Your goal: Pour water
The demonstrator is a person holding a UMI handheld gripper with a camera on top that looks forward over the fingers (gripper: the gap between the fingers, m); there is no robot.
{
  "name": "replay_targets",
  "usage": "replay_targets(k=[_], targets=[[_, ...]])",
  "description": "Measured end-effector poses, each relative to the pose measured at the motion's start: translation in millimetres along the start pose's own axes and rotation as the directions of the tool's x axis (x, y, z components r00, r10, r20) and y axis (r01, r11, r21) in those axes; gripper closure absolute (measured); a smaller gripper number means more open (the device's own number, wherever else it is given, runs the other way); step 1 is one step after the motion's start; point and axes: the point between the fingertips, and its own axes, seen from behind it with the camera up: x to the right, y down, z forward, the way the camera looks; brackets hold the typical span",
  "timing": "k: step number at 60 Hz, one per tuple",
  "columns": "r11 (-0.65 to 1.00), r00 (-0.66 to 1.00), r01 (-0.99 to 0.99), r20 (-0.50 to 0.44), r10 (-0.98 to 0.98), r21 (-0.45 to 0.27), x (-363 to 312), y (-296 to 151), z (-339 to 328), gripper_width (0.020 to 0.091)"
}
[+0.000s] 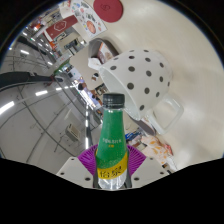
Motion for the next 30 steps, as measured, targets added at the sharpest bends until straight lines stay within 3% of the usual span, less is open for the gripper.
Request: replay_targets(k=[11,18,21,25,30], targets=[[0.991,0.993,0.112,-0.024,-0.114,-0.074,-5.5,21.1,-20.9,0.0734],[0.854,0.859,0.512,0.014,-0.513,-0.092,-60.6,22.5,-31.4,0.0733],[0.678,0.679,0.734,0.005,-0.734,-0.048,-93.7,3.6,-24.1,0.0731],[0.322,0.323,0.946,-0.055,-0.945,0.026,-141.7,-19.4,-46.7,0.0730],[-0.164,-0.152,0.986,-0.214,-0.965,0.041,-180.0,-70.9,-66.1,0.0730]])
